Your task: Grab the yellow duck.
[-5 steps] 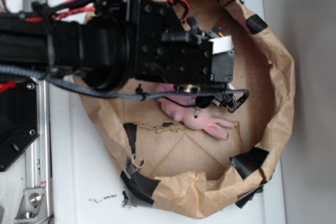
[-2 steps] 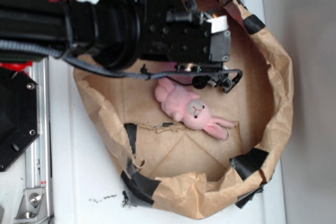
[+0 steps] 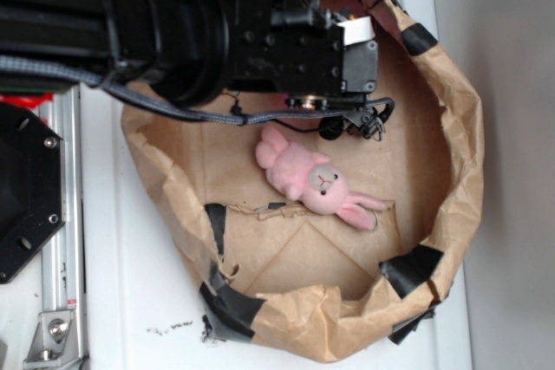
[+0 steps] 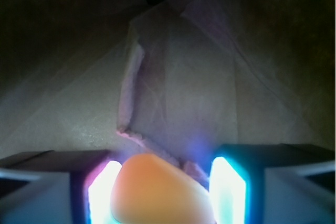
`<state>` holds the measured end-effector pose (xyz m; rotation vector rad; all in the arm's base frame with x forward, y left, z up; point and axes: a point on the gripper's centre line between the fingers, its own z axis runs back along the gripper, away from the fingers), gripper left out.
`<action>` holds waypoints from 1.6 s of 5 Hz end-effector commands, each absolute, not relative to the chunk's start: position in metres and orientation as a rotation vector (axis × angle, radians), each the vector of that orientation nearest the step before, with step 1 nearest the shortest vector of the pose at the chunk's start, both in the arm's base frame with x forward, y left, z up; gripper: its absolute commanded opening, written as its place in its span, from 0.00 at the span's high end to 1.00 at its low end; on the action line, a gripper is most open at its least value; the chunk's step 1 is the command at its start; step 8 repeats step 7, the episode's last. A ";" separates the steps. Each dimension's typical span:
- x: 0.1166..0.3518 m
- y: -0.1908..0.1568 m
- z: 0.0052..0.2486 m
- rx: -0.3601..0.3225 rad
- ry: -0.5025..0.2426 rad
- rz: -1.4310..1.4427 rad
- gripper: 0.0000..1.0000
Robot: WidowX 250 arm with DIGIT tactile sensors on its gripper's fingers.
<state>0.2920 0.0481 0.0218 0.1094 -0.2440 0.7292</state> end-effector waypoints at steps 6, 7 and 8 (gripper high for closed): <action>0.285 -0.012 0.177 -0.069 -0.138 0.025 1.00; 0.290 -0.005 0.173 -0.071 -0.125 0.074 1.00; 0.290 -0.005 0.173 -0.071 -0.125 0.074 1.00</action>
